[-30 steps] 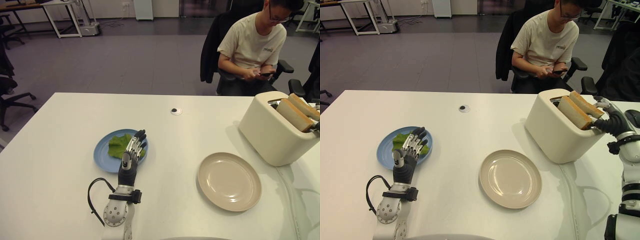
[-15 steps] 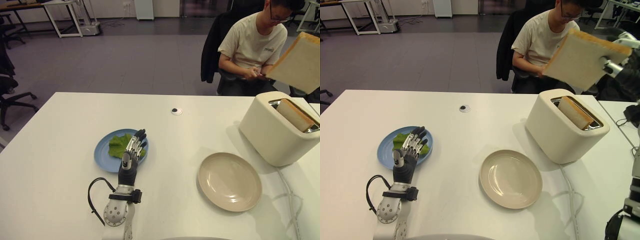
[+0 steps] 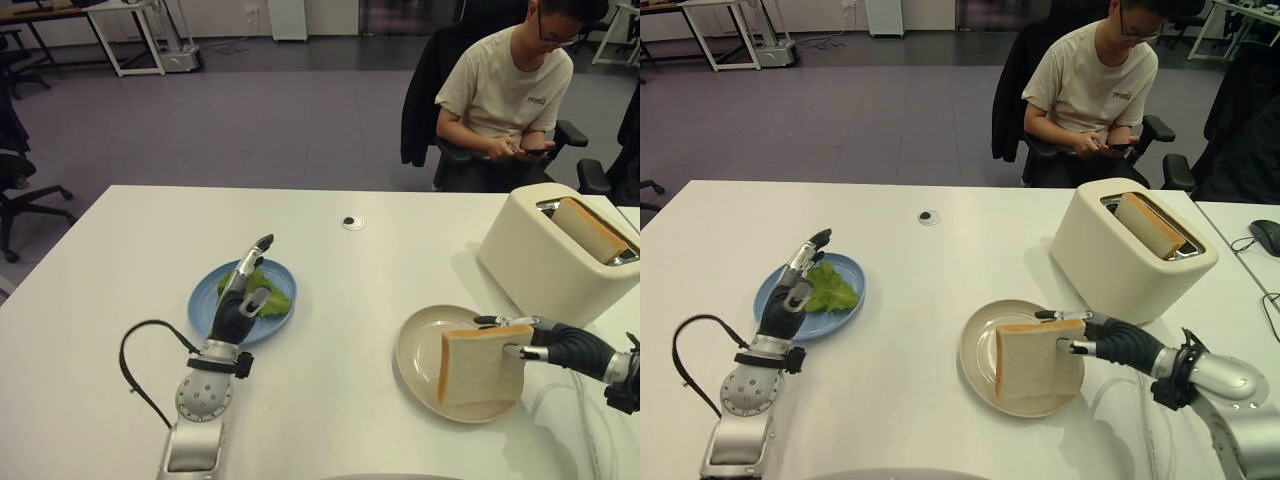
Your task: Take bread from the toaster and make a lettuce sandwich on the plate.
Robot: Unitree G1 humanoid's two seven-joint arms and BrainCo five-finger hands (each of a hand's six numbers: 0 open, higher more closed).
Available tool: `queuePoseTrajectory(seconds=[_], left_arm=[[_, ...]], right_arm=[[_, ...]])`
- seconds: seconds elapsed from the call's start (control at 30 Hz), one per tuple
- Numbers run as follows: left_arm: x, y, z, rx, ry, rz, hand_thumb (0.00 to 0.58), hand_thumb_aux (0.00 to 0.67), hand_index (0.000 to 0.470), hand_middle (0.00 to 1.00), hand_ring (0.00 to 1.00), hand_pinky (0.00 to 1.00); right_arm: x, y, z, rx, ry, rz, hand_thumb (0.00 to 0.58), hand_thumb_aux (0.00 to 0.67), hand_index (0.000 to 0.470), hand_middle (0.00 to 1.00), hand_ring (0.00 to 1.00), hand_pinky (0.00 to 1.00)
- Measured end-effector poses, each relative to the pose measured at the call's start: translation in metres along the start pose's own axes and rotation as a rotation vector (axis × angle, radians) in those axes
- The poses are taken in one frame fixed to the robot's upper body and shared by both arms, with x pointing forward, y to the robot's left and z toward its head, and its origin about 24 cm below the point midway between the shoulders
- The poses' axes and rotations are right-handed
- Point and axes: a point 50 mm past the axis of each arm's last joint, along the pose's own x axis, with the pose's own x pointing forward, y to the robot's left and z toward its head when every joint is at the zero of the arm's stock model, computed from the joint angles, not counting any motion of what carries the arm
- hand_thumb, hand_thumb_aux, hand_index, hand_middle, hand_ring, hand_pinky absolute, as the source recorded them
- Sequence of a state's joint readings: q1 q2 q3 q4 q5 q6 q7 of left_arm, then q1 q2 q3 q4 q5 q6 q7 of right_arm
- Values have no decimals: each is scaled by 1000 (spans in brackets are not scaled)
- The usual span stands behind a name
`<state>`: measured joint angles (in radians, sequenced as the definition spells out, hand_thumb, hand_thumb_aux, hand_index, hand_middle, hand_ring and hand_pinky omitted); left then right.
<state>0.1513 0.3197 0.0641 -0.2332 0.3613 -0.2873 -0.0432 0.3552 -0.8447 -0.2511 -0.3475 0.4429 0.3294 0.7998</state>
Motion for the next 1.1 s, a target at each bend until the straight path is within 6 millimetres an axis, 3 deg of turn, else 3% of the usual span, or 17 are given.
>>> queuePoseTrajectory(seconds=[0.07, 0.1, 0.13, 0.2, 0.33, 0.47, 0.57, 0.6, 0.63, 0.67, 0.7, 0.83, 1.0, 1.1], left_arm=[[8, 12, -16, 293, 36, -57, 0, 0, 0, 0, 0, 0], [11, 20, -27, 446, 71, -89, 0, 0, 0, 0, 0, 0], [14, 27, -38, 568, 106, -123, 0, 0, 0, 0, 0, 0], [20, 35, -59, 750, 168, -196, 0, 0, 0, 0, 0, 0], [25, 36, -83, 912, 238, -325, 0, 0, 0, 0, 0, 0], [33, 42, -94, 988, 259, -391, 0, 0, 0, 0, 0, 0], [39, 37, -98, 995, 251, -421, 0, 0, 0, 0, 0, 0], [40, 37, -99, 997, 251, -428, 164, 102, 72, 0, 0, 0], [41, 36, -101, 1000, 252, -435, 447, 349, 245, 0, 0, 0], [42, 34, -102, 1002, 247, -441, 530, 473, 332, 0, 0, 0], [43, 34, -103, 1003, 246, -442, 580, 670, 470, 0, 0, 0], [47, 29, -102, 1004, 212, -452, 580, 670, 470, 0, 0, 0], [47, 28, -101, 992, 197, -448, 580, 670, 470, 0, 0, 0], [51, 27, -88, 965, 143, -432, 580, 670, 470, 0, 0, 0]], right_arm=[[4, 3, -8, 6, 16, -15, 580, 670, 470, 0, 0, 0], [6, 4, -11, 6, 22, -24, 565, 562, 394, 0, 0, 0], [8, 5, -13, 7, 24, -27, 0, 0, 0, 0, 0, 0], [10, 8, -15, 11, 22, -26, 0, 0, 0, 0, 0, 0], [10, 9, -10, -1, -3, -50, 0, 0, 0, 0, 0, 0], [4, 3, 1, -25, -35, -112, 0, 0, 0, 0, 0, 0], [-3, -1, 22, -69, -104, -164, 0, 0, 0, 0, 0, 0], [-6, -2, 29, -87, -125, -182, 0, 0, 0, 0, 0, 0], [-9, -5, 40, -107, -164, -207, 0, 0, 0, 0, 0, 0], [-13, -8, 50, -130, -199, -239, 0, 0, 0, 0, 0, 0], [-15, -9, 55, -143, -214, -258, 0, 0, 0, 0, 0, 0], [-24, -20, 84, -185, -347, -395, 0, 0, 0, 0, 0, 0], [-24, -22, 86, -145, -400, -449, 0, 0, 0, 0, 0, 0], [-22, -24, 82, -123, -399, -458, 0, 0, 0, 0, 0, 0]])
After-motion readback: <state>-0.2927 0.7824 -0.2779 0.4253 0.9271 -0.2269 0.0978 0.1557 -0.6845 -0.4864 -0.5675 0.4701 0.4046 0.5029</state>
